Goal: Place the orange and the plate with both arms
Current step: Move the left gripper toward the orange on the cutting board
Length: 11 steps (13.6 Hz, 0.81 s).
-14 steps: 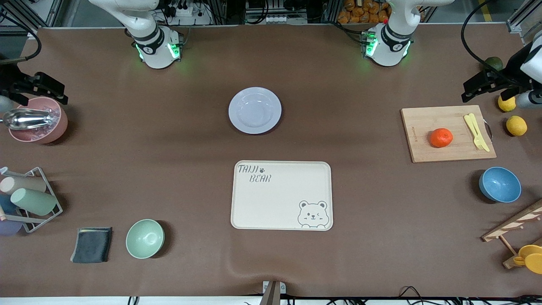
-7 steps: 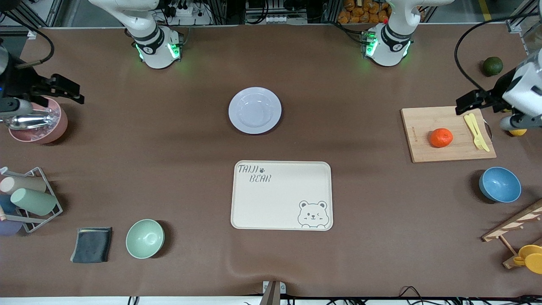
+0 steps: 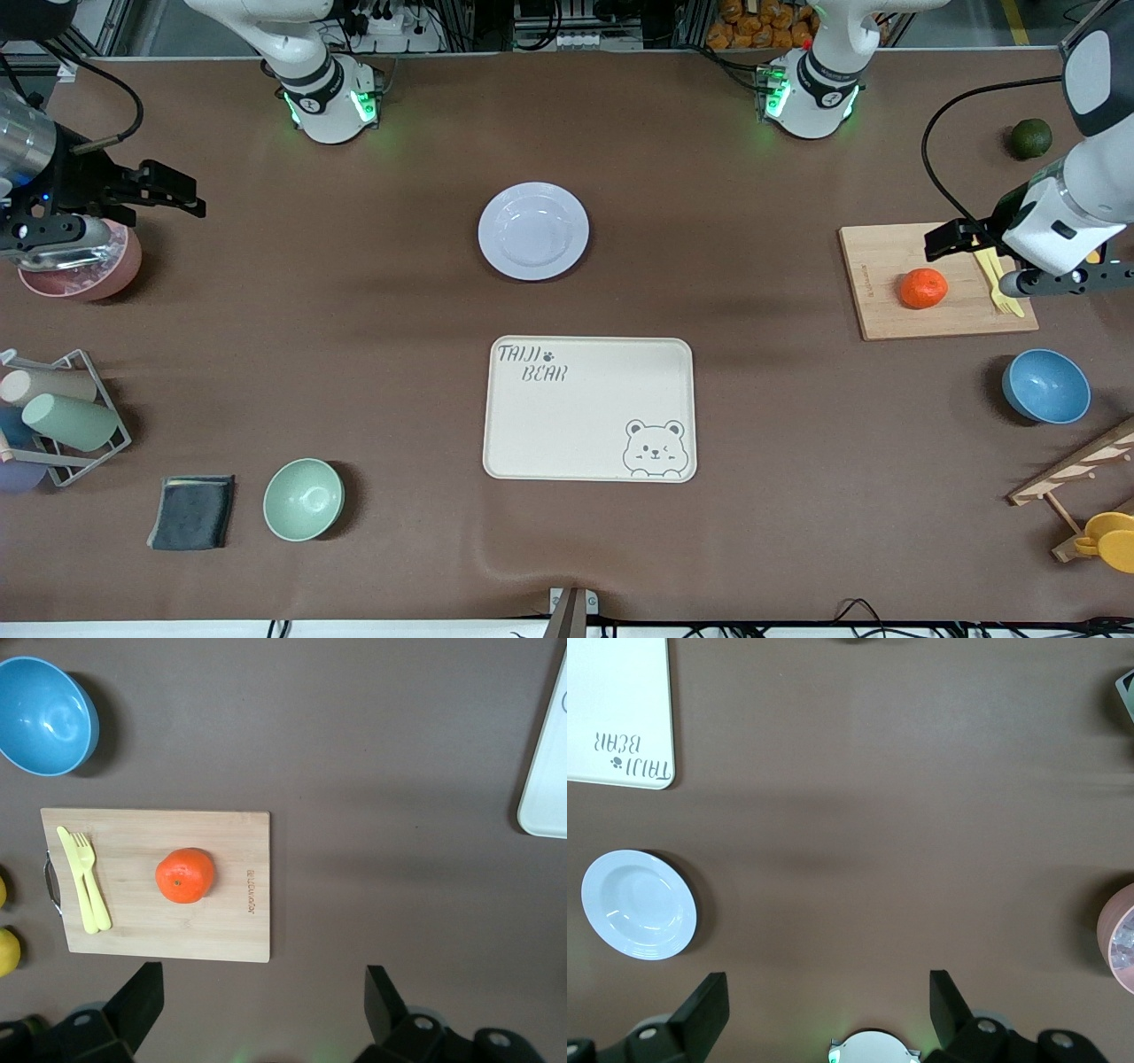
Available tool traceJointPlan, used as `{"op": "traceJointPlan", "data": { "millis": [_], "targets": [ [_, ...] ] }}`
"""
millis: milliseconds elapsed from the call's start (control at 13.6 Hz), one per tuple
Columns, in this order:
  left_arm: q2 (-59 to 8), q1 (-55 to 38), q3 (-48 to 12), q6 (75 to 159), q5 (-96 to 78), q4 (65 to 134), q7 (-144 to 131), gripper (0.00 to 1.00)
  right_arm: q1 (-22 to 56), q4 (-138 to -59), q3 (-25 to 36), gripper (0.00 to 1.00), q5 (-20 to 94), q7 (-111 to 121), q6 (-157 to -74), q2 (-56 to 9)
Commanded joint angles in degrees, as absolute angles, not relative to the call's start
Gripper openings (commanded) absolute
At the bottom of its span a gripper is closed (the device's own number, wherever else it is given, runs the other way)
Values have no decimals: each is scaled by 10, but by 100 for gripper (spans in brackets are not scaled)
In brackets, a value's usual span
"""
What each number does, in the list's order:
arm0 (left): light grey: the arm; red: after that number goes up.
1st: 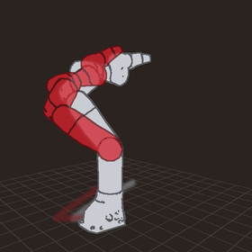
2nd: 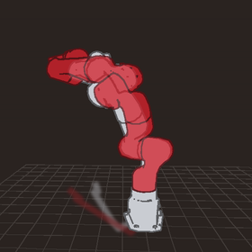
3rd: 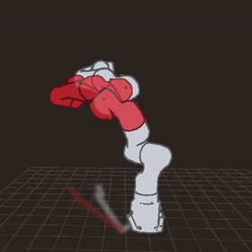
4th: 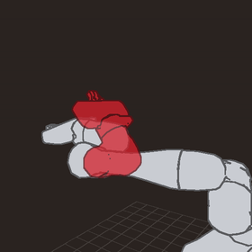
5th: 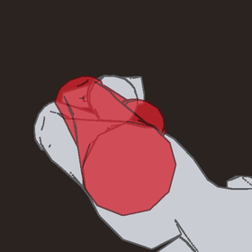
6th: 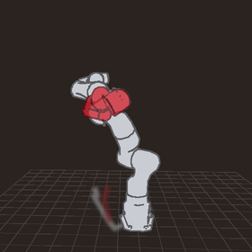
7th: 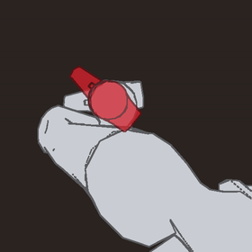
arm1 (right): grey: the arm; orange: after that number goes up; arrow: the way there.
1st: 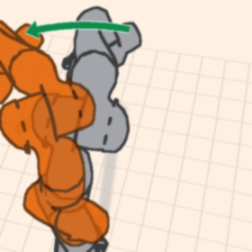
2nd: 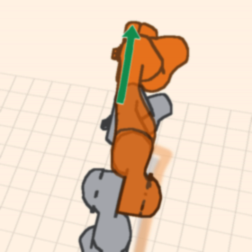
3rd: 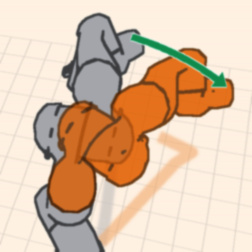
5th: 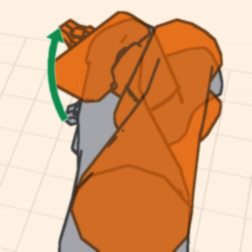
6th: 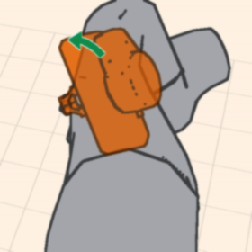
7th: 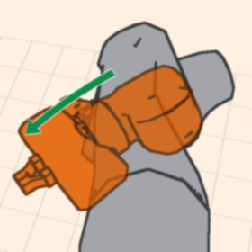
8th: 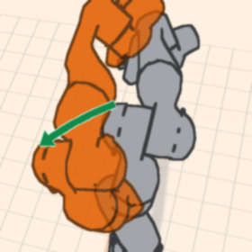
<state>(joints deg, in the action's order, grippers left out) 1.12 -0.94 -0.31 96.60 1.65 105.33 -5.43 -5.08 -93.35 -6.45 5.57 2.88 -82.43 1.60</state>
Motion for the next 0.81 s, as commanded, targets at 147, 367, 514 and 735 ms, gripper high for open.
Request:
{"op": "traceJointPlan", "data": {
  "millis": [147, 367, 514, 735],
  "targets": [
    [42, 6, -8, 990, 29, 1099, -53, 100, -48, -940, -65, 100, 67, 22, -824, 25],
    [42, 32, -9, 1023, 30, 1141, -46, 100, -48, -940, -65, 100, 76, 22, -824, 25],
    [42, 42, -7, 1062, 30, 1185, -41, 100, -47, -940, -65, 100, 76, 23, -827, 19],
    [40, 61, -6, 1095, 31, 1236, -41, 100, -29, -939, -65, 100, 76, 23, -832, 17]
  ]
}}
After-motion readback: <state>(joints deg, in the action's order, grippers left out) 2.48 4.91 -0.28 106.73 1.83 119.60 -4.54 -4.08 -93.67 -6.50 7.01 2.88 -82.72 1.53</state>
